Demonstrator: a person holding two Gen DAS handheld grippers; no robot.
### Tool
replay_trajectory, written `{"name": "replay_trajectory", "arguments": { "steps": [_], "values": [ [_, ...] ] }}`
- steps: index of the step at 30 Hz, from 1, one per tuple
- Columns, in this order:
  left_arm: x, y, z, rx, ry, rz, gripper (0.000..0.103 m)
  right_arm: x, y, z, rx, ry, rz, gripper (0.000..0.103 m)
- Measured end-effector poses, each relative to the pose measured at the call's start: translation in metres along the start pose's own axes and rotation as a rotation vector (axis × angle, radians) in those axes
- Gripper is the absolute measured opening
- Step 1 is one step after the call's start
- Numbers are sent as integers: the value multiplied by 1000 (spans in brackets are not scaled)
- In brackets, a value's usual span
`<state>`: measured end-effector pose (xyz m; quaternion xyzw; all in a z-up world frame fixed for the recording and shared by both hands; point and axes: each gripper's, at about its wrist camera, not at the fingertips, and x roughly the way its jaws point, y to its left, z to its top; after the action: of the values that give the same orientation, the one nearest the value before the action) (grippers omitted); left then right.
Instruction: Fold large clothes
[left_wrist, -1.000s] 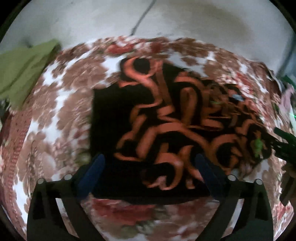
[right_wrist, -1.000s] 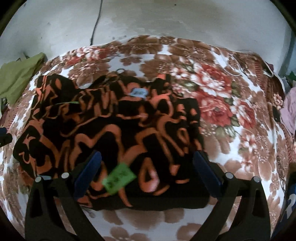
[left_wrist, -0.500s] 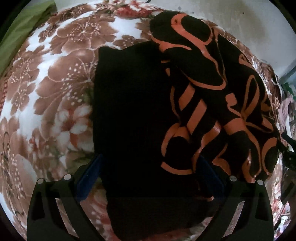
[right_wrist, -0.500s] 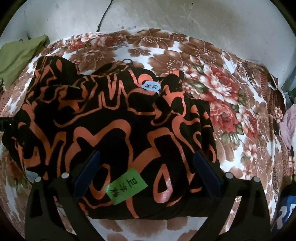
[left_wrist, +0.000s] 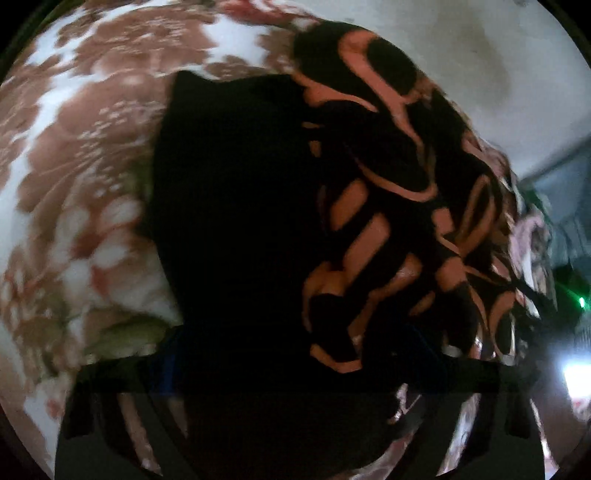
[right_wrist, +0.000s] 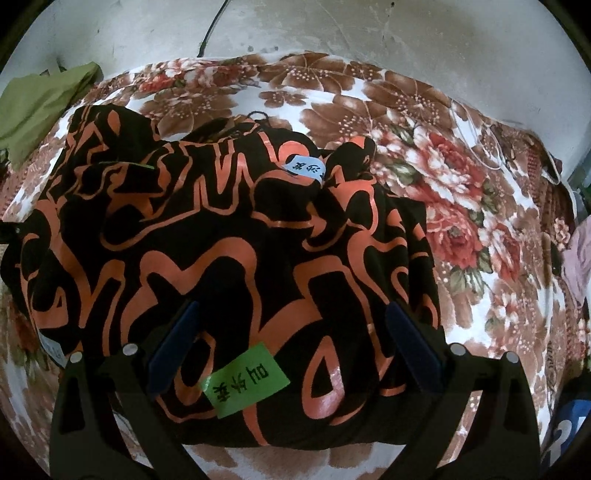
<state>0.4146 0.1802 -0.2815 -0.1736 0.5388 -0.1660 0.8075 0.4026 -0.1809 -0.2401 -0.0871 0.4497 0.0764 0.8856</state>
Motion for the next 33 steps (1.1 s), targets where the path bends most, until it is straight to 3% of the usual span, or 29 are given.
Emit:
{"name": "replay_trajectory", "arguments": {
  "steps": [2, 4, 6, 9, 12, 17, 19, 21, 23, 28, 30, 33],
  "values": [
    [4, 2, 1, 8, -4, -25, 69, 2, -1, -1, -25, 0, -8, 98],
    [4, 4, 3, -10, -22, -64, 41, 0, -4, -2, -35, -9, -23, 98],
    [-2, -3, 1, -11, -51, -71, 25, -10, -7, -4, -32, -42, -39, 98],
    [-9, -14, 1, 8, -58, -87, 20, -23, -9, -8, -57, -79, -79, 98],
    [-26, -28, 5, -18, -113, -138, 18, -26, -8, -13, -58, -73, -95, 98],
    [-54, -85, 19, 79, -155, -194, 17, -45, 21, -2, 8, -165, 29, 98],
    [-65, -111, 25, 112, -167, -231, 17, -31, 40, 5, -12, -159, -2, 98],
    [-72, -133, 31, 147, -180, -262, 17, -2, 57, 10, -52, -94, -36, 98],
    [-76, -163, 34, 200, -183, -284, 17, 11, 60, 11, -45, -62, -10, 98],
    [-68, -230, 38, 299, -175, -326, 17, -22, 19, 13, 1, -128, -23, 98],
    [-63, -258, 42, 350, -180, -304, 17, -43, -15, 5, 52, -170, -79, 98],
    [-46, -284, 43, 369, -166, -294, 17, -47, -57, -10, 98, -143, -157, 98]
  ]
}}
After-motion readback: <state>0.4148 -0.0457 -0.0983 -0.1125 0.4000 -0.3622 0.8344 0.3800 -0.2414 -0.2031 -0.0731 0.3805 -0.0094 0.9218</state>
